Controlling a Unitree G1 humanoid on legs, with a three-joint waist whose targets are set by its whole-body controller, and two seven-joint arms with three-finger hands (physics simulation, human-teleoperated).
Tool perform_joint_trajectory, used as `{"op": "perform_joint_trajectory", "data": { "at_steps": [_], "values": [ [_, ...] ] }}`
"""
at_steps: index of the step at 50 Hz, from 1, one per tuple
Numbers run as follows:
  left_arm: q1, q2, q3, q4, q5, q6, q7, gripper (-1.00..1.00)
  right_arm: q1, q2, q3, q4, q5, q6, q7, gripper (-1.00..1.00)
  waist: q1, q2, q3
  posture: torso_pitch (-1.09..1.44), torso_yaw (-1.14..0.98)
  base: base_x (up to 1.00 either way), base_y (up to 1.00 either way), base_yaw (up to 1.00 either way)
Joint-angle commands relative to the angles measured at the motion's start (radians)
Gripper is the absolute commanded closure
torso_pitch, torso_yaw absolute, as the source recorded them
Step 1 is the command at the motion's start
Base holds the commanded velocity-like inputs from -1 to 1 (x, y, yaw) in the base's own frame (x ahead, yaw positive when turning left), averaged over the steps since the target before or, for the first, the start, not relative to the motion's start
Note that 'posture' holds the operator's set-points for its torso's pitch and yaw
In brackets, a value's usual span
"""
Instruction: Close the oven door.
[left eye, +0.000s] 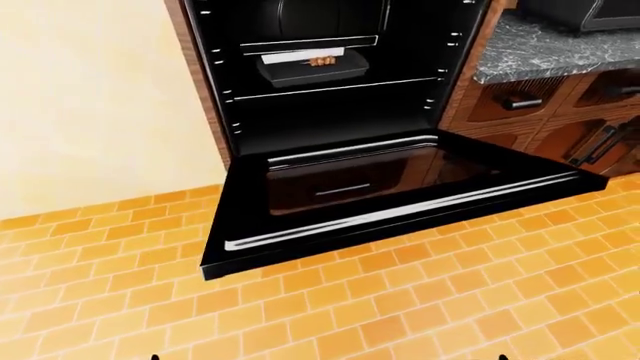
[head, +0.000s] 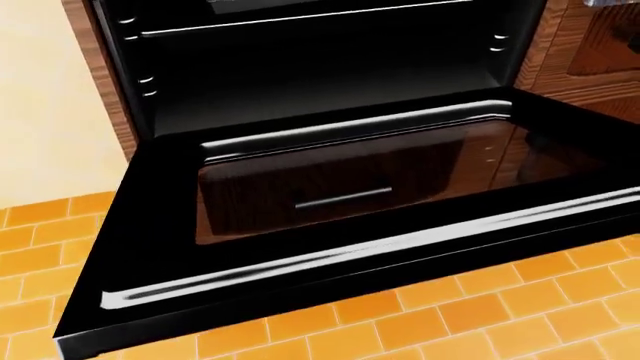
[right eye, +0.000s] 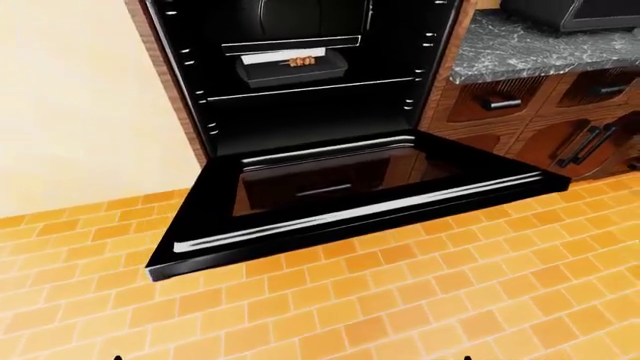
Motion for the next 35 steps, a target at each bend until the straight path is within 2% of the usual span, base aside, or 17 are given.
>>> {"op": "perform_joint_trajectory", "data": {
  "at_steps": [1,2,3,6,10,12,13,14,15,17,19,24,27,29,30,32,35],
  "values": [
    [-0.008,0.011,0.003,-0.017,-0.003,-0.020,0.007,-1.00,-0.001,-0.014,-0.004,-0.012,0.003,-0.015,-0.006,-1.00,-0.003,-0.010,-0.008,0.00,0.00,0.00,0.34,0.00],
    [-0.008,0.011,0.003,-0.017,-0.003,-0.020,0.007,-1.00,-0.001,-0.014,-0.004,-0.012,0.003,-0.016,-0.006,-1.00,-0.013,0.034,-0.007,0.00,0.00,0.00,0.34,0.00],
    [-0.008,0.010,0.002,-0.017,-0.003,-0.021,0.008,-1.00,-0.002,-0.014,-0.004,-0.012,0.003,-0.015,-0.006,-1.00,-0.007,0.017,-0.009,0.00,0.00,0.00,0.34,0.00],
    [-0.007,0.010,0.001,-0.017,-0.003,-0.021,0.008,-1.00,-0.005,-0.015,-0.005,-0.012,0.003,-0.012,-0.004,-1.00,-0.012,0.020,-0.016,0.00,0.00,0.00,0.33,0.00],
    [-0.009,0.011,0.002,-0.017,-0.005,-0.020,0.007,-1.00,-0.002,-0.014,-0.004,-0.012,0.003,-0.016,-0.007,-1.00,-0.009,0.070,-0.004,0.00,0.00,0.00,0.33,0.00],
    [-0.009,0.011,0.002,-0.017,-0.004,-0.020,0.007,-1.00,-0.001,-0.013,-0.003,-0.012,0.004,-0.018,-0.007,-1.00,-0.008,0.114,-0.007,0.00,0.00,0.00,0.33,0.00],
    [-0.009,0.011,0.002,-0.017,-0.004,-0.020,0.008,-1.00,0.001,-0.013,-0.002,-0.012,0.004,-0.020,-0.008,-1.00,-0.006,0.147,-0.014,0.00,0.00,0.00,0.34,0.00],
    [-0.008,0.011,0.002,-0.017,-0.004,-0.021,0.007,-1.00,0.002,-0.013,-0.001,-0.012,0.005,-0.020,-0.008,-1.00,0.000,0.195,-0.027,0.00,0.00,0.00,0.34,0.00],
    [-0.008,0.011,0.002,-0.017,-0.004,-0.020,0.008,-1.00,0.002,-0.013,0.000,-0.012,0.006,-0.020,-0.008,-1.00,0.004,0.144,-0.020,0.00,0.00,0.00,0.34,0.00],
    [-0.009,0.011,0.003,-0.017,-0.004,-0.019,0.007,-1.00,-0.002,-0.015,0.000,-0.012,0.007,-0.016,-0.005,-1.00,0.011,0.143,-0.009,0.00,0.00,0.00,0.33,0.00],
    [-0.009,0.011,0.003,-0.017,-0.003,-0.020,0.007,-1.00,-0.003,-0.016,-0.001,-0.012,0.007,-0.014,-0.005,-1.00,0.010,0.126,-0.013,0.00,0.00,0.00,0.33,0.00],
    [-0.009,0.011,0.003,-0.017,-0.003,-0.019,0.007,-1.00,-0.004,-0.015,-0.003,-0.012,0.005,-0.013,-0.005,-1.00,0.002,0.078,-0.001,0.00,0.00,0.00,0.33,0.00],
    [-0.010,0.012,0.004,-0.017,-0.004,-0.018,0.005,-1.00,-0.004,-0.014,-0.003,-0.012,0.004,-0.014,-0.005,-1.00,-0.001,0.037,-0.001,0.00,0.00,0.00,0.33,0.00],
    [-0.010,0.012,0.005,-0.017,-0.003,-0.017,0.005,-1.00,-0.004,-0.014,-0.003,-0.012,0.004,-0.013,-0.005,-1.00,-0.005,-0.013,-0.012,0.00,0.00,0.00,0.33,0.00],
    [-0.010,0.012,0.005,-0.017,-0.003,-0.017,0.005,-1.00,-0.004,-0.014,-0.003,-0.012,0.003,-0.014,-0.006,-1.00,-0.014,0.023,-0.005,0.00,0.00,0.00,0.34,0.00],
    [-0.011,0.012,0.006,-0.017,-0.003,-0.017,0.005,-1.00,-0.004,-0.014,-0.003,-0.012,0.003,-0.014,-0.006,-1.00,-0.014,0.015,-0.008,0.00,0.00,0.00,0.34,0.00],
    [-0.010,0.012,0.006,-0.017,-0.002,-0.018,0.005,-1.00,-0.005,-0.015,-0.005,-0.012,0.003,-0.012,-0.005,-1.00,-0.014,0.026,-0.013,0.00,0.00,0.00,0.34,0.00]
  ]
}}
